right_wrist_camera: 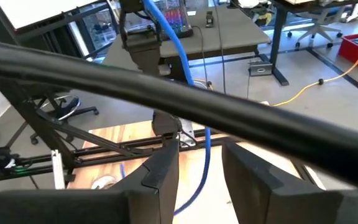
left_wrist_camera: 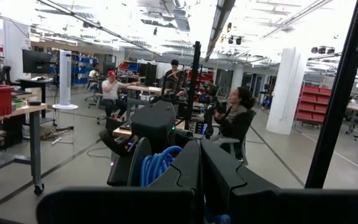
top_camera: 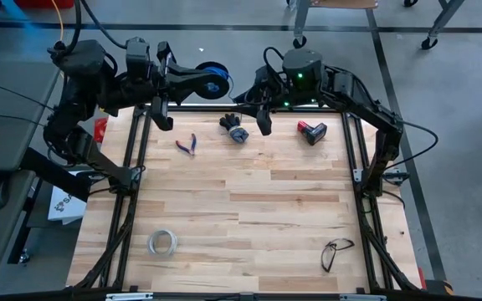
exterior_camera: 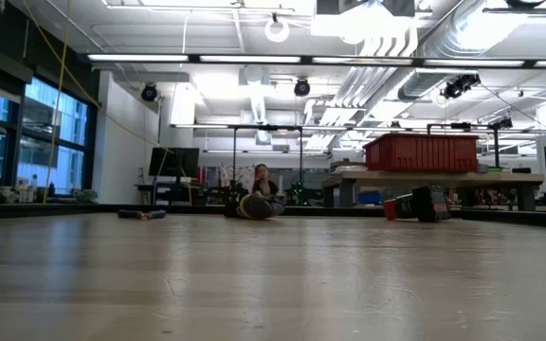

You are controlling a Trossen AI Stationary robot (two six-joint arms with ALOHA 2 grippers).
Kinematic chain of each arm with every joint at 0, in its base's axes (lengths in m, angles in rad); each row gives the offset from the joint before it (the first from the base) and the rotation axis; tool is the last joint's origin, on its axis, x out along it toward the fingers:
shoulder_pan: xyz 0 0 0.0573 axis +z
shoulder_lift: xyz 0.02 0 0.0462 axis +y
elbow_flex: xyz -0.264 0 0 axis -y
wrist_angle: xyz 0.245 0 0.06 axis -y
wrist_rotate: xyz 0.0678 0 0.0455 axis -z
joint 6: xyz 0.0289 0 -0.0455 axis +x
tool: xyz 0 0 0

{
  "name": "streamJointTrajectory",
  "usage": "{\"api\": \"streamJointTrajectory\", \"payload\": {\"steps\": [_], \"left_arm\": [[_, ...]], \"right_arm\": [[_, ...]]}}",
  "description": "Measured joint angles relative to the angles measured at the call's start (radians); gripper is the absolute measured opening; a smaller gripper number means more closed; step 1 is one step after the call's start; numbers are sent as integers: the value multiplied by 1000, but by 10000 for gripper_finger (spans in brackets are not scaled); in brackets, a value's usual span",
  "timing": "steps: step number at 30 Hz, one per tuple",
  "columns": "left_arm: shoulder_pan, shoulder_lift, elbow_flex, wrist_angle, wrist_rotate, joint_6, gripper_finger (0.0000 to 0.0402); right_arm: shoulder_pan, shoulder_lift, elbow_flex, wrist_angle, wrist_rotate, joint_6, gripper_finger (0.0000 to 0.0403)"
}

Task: Coil cords
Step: Coil the blue wire onto the black spool

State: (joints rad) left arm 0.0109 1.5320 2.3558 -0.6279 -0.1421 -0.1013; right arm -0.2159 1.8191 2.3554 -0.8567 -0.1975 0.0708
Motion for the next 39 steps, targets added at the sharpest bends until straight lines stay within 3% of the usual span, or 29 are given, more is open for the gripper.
{"api": "streamJointTrajectory", "payload": {"steps": [9,23,28,39], "left_arm": [[0,0,0,1,-34,33,1],[0,-7,0,1,-59,53,1],[0,-8,0,1,-59,53,1],[3,-8,0,52,-52,-8,1]], "right_arm": [[0,0,0,1,24,-4,84],[0,-1,0,1,26,-2,78],[0,-1,0,5,32,-21,19],[126,38,1,227,43,-104,0]]}}
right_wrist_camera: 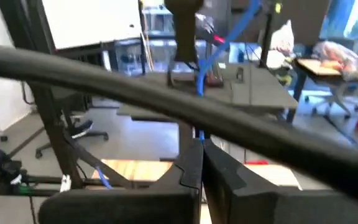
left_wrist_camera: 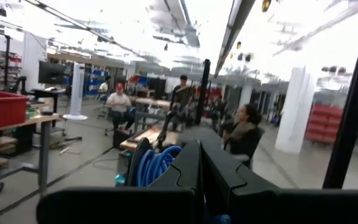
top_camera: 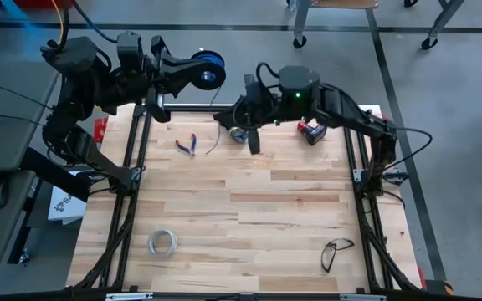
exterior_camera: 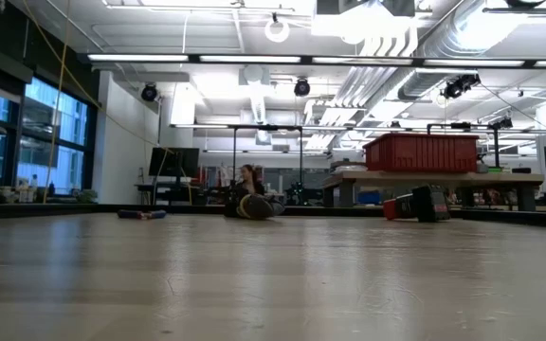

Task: Coil cords
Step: Coil the blue wire onto the black spool

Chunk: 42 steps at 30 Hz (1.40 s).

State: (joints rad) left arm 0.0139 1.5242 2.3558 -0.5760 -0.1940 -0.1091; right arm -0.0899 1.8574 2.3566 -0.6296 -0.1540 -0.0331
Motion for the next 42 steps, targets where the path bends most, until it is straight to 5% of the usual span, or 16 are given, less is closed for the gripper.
{"api": "streamJointTrajectory", "payload": {"steps": [8,18,26,42], "left_arm": [[0,0,0,2,9,-95,1],[0,0,0,70,146,-556,1],[-1,6,0,71,152,-822,1],[-18,49,0,72,327,-1026,1]], "right_arm": [[61,42,0,183,25,-48,0],[81,80,-1,414,32,-46,0],[91,86,-1,532,29,-78,0],[65,104,-2,611,69,-128,0]]}}
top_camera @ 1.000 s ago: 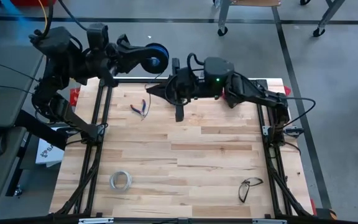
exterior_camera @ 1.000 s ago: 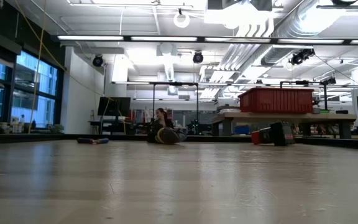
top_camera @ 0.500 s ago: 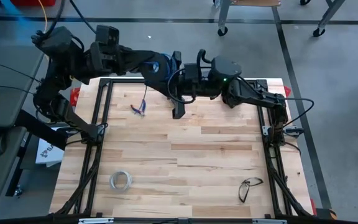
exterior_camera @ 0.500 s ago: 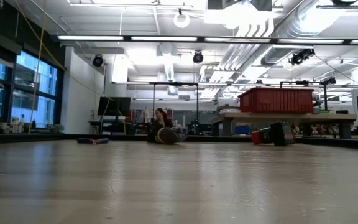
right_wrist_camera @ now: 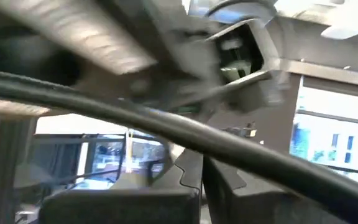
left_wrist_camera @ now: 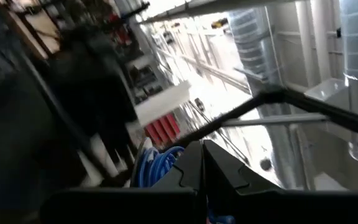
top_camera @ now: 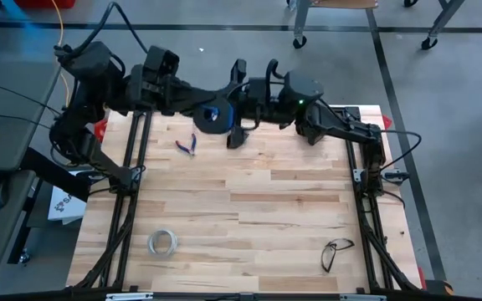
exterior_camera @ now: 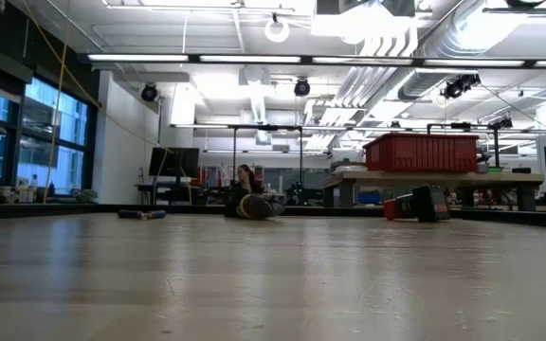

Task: Coil cords
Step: Coil the blue wire onto the black spool

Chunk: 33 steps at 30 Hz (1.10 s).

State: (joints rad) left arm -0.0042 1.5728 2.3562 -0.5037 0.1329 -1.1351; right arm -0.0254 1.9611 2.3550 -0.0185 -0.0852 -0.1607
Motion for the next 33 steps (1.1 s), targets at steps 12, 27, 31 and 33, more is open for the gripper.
{"api": "streamJointTrajectory", "payload": {"steps": [12,27,31,33], "left_arm": [[-25,-32,0,-129,7,59,0],[-21,-70,0,-451,-1,202,0],[-21,-81,0,-483,-4,288,0],[-21,-88,0,-498,-6,397,0]], "right_arm": [[-32,-12,1,16,2,-8,0],[-66,-57,1,-78,27,-24,0],[-69,-92,1,-189,52,-80,0],[-73,-123,1,-257,53,-88,0]]}}
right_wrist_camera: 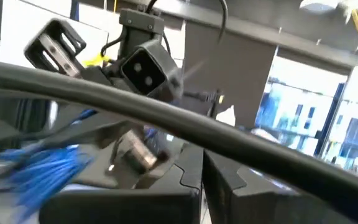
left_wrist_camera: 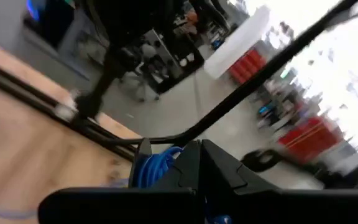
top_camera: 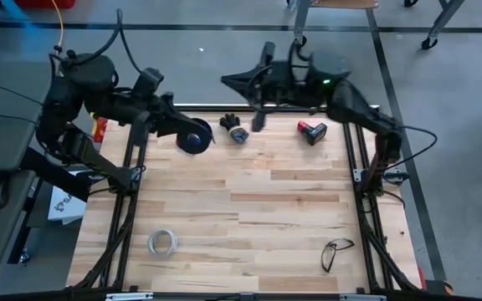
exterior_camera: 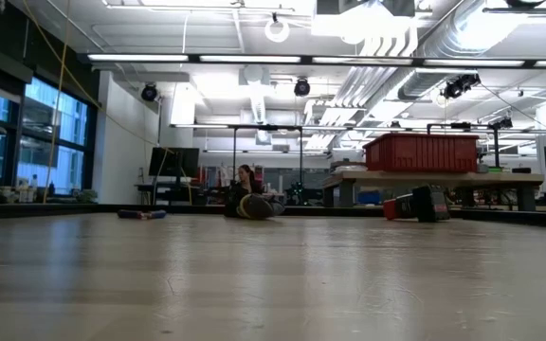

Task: Coil cords
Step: Coil the blue wire onto the black spool

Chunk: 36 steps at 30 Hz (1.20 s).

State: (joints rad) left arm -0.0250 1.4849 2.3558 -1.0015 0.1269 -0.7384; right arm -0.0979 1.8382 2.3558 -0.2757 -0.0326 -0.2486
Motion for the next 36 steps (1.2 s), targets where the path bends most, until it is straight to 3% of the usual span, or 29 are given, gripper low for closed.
{"api": "streamJointTrajectory", "payload": {"steps": [6,11,16,19,24,33,36], "left_arm": [[26,-33,0,-111,-115,278,0],[62,-32,0,-99,-125,474,0],[86,-33,0,-88,-162,644,1],[87,-32,0,-62,-186,713,1],[87,-33,0,7,-187,767,1],[86,-32,0,82,-185,769,1],[86,-32,0,81,-178,769,1]], "right_arm": [[-15,-98,2,-225,-11,125,0],[-15,-129,1,-403,-9,194,15],[-11,-138,1,-582,0,294,99],[3,-124,0,-648,62,293,163],[-3,-76,0,-649,150,312,231],[-34,13,0,-518,-46,366,234],[-42,33,0,-505,-50,379,234]]}}
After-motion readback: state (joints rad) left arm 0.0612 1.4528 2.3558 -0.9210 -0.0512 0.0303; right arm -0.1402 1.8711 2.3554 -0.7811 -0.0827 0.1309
